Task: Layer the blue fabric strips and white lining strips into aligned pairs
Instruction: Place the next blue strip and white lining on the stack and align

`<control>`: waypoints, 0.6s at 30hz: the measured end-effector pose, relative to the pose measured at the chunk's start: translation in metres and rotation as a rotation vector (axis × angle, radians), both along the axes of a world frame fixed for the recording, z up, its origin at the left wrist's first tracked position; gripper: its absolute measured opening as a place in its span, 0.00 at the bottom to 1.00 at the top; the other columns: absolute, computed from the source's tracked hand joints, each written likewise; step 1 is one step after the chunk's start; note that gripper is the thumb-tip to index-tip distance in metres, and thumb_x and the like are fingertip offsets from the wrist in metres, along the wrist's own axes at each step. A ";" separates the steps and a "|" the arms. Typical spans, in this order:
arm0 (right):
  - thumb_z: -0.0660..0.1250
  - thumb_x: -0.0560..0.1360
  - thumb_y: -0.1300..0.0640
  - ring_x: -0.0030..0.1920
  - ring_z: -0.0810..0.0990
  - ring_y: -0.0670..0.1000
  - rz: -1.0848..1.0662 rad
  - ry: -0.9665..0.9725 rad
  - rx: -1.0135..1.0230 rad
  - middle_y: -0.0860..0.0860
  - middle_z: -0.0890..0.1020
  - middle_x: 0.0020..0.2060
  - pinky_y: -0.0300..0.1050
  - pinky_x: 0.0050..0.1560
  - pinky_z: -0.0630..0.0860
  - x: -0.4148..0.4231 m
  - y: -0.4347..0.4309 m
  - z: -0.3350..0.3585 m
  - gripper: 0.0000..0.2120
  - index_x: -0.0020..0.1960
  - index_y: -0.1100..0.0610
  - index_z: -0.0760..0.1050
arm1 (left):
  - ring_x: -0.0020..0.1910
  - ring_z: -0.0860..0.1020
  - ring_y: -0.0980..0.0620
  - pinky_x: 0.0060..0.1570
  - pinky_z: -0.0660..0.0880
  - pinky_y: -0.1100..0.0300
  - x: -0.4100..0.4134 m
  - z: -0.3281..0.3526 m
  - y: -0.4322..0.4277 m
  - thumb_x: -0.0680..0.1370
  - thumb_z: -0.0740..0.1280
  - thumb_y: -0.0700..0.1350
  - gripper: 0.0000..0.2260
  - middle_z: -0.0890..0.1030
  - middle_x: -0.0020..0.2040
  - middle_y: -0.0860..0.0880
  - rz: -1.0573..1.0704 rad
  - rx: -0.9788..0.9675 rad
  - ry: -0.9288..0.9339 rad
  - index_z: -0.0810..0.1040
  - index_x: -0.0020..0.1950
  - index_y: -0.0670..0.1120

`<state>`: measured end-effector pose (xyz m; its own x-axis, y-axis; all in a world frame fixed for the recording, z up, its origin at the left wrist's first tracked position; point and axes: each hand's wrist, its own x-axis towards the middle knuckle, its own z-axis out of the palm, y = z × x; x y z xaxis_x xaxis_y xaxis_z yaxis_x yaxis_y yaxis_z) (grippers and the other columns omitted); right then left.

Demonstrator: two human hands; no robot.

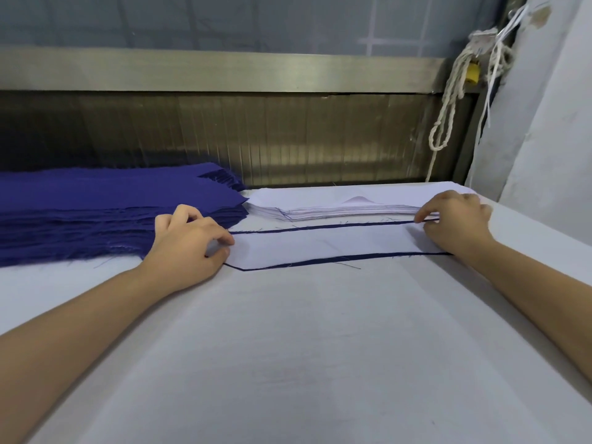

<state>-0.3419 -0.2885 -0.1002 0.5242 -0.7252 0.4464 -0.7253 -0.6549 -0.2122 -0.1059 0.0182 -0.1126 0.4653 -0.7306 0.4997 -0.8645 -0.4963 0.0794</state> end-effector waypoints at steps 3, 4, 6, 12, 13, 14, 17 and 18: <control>0.62 0.74 0.64 0.50 0.75 0.56 0.105 -0.015 0.097 0.55 0.80 0.53 0.48 0.52 0.72 0.011 0.009 -0.001 0.11 0.47 0.55 0.82 | 0.53 0.62 0.56 0.47 0.49 0.60 0.003 0.001 0.000 0.77 0.64 0.51 0.06 0.78 0.48 0.63 0.004 0.004 -0.043 0.80 0.50 0.58; 0.62 0.74 0.64 0.47 0.75 0.53 0.127 -0.021 0.132 0.54 0.81 0.51 0.46 0.50 0.73 0.014 0.013 0.000 0.11 0.47 0.56 0.82 | 0.53 0.62 0.56 0.46 0.50 0.60 0.004 0.002 -0.001 0.78 0.63 0.50 0.06 0.78 0.48 0.62 0.007 -0.013 -0.036 0.80 0.50 0.58; 0.62 0.74 0.64 0.46 0.75 0.52 0.182 -0.015 0.152 0.53 0.81 0.50 0.44 0.48 0.72 0.024 0.023 0.002 0.10 0.46 0.55 0.81 | 0.52 0.63 0.56 0.46 0.50 0.59 0.009 0.004 -0.004 0.78 0.63 0.48 0.07 0.78 0.46 0.61 0.007 -0.069 -0.022 0.80 0.50 0.57; 0.61 0.75 0.63 0.51 0.77 0.53 0.409 0.045 0.070 0.51 0.80 0.51 0.43 0.49 0.73 0.076 0.066 0.016 0.11 0.49 0.54 0.81 | 0.56 0.69 0.47 0.52 0.56 0.55 0.041 0.025 -0.009 0.79 0.62 0.42 0.09 0.80 0.50 0.54 0.076 -0.231 0.062 0.80 0.53 0.51; 0.61 0.75 0.63 0.51 0.77 0.53 0.437 0.041 0.068 0.50 0.80 0.51 0.44 0.49 0.74 0.088 0.074 0.019 0.11 0.50 0.54 0.81 | 0.57 0.70 0.46 0.54 0.59 0.54 0.048 0.027 -0.009 0.79 0.62 0.41 0.09 0.80 0.51 0.53 0.079 -0.227 0.069 0.79 0.54 0.50; 0.61 0.75 0.63 0.52 0.77 0.53 0.461 0.035 0.065 0.50 0.80 0.51 0.44 0.49 0.74 0.101 0.082 0.022 0.11 0.50 0.54 0.80 | 0.57 0.71 0.45 0.56 0.61 0.51 0.053 0.029 -0.008 0.79 0.62 0.41 0.09 0.80 0.51 0.52 0.074 -0.214 0.074 0.79 0.55 0.49; 0.60 0.75 0.63 0.52 0.77 0.53 0.524 0.012 0.056 0.51 0.80 0.53 0.42 0.48 0.72 0.141 0.103 0.030 0.12 0.52 0.55 0.80 | 0.54 0.74 0.45 0.57 0.69 0.48 0.067 0.033 -0.010 0.78 0.62 0.39 0.10 0.80 0.52 0.48 0.042 -0.210 0.098 0.78 0.57 0.46; 0.60 0.76 0.63 0.52 0.77 0.54 0.541 -0.001 0.057 0.51 0.80 0.54 0.42 0.48 0.72 0.154 0.109 0.032 0.12 0.53 0.55 0.79 | 0.53 0.74 0.45 0.55 0.71 0.48 0.072 0.036 -0.011 0.78 0.62 0.39 0.10 0.79 0.52 0.47 0.042 -0.226 0.106 0.78 0.57 0.46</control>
<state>-0.1880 -0.1795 -0.0685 0.8291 -0.3748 0.4149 -0.2877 -0.9222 -0.2582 -0.0341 0.0070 -0.0771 0.5518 -0.5846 0.5947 -0.8242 -0.4911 0.2820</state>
